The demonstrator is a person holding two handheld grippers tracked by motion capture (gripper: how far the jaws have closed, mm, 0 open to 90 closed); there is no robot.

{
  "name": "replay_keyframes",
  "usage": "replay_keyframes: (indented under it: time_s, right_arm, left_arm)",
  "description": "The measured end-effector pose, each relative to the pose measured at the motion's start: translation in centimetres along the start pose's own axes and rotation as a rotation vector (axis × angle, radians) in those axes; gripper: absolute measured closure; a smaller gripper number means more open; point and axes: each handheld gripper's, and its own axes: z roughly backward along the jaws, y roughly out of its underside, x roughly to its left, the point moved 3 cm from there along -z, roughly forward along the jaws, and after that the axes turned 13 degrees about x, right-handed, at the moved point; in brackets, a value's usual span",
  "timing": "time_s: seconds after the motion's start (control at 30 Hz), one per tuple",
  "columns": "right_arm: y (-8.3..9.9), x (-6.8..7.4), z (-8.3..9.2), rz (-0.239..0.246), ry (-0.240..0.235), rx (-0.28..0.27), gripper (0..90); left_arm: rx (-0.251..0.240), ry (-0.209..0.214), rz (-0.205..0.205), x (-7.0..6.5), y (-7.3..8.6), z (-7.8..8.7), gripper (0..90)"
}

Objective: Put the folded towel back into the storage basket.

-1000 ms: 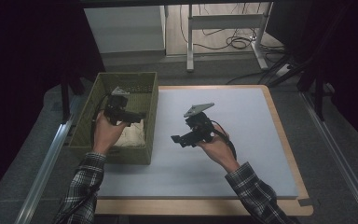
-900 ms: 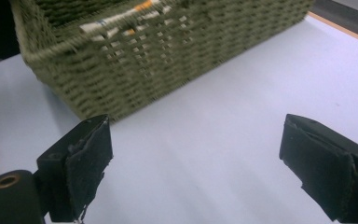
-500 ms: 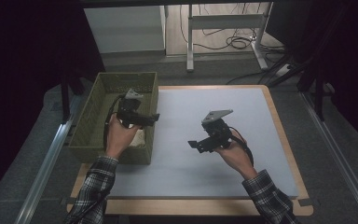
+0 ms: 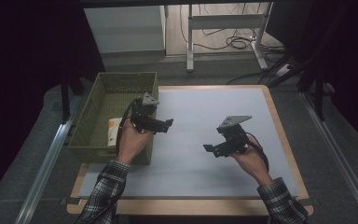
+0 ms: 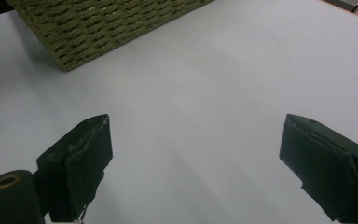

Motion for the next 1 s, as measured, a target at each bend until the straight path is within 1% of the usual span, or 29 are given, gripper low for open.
replay_keyframes:
  time_s: [0.27, 0.33, 0.37, 0.47, 0.6, 0.7, 0.77, 0.9, 1.0]
  right_arm:
    - [2.2, -1.0, 1.4, -0.024, 0.009, -0.007, 9.5]
    - [2.8, -1.3, 1.8, -0.030, 0.012, -0.008, 9.5]
    - [3.0, -1.3, 1.9, -0.033, 0.013, -0.009, 9.5]
    - [3.9, -1.6, 2.3, -0.036, 0.018, -0.008, 8.0]
    - [5.0, -1.9, 2.8, -0.040, 0.022, -0.008, 7.3]
    - [5.7, -2.1, 3.1, -0.045, 0.028, -0.007, 6.3]
    - [6.1, -2.2, 3.2, -0.045, 0.030, -0.001, 5.5]
    - [6.9, -2.1, 3.4, -0.048, 0.030, 0.006, 4.3]
    - [7.5, -2.1, 3.6, -0.048, 0.039, 0.013, 3.7]
  left_arm:
    - [-0.013, 0.043, -0.035, -2.9, -0.5, -0.4, 1.6]
    - [-0.015, 0.049, -0.042, -3.6, -0.6, -0.7, 1.6]
    - [-0.016, 0.060, -0.048, -4.1, -0.7, -0.9, 1.6]
    - [-0.016, 0.068, -0.055, -4.9, -0.6, -1.4, 1.4]
    - [-0.007, 0.084, -0.060, -5.9, -0.2, -2.3, 1.0]
    - [-0.003, 0.080, -0.062, -6.6, 0.3, -2.9, 0.7]
    - [-0.002, 0.090, -0.062, -7.0, 0.6, -3.2, 0.7]
    - [-0.005, 0.114, -0.054, -7.7, 1.4, -3.6, 0.1]
    - [-0.009, 0.121, -0.056, -8.2, 2.0, -3.6, 0.0]
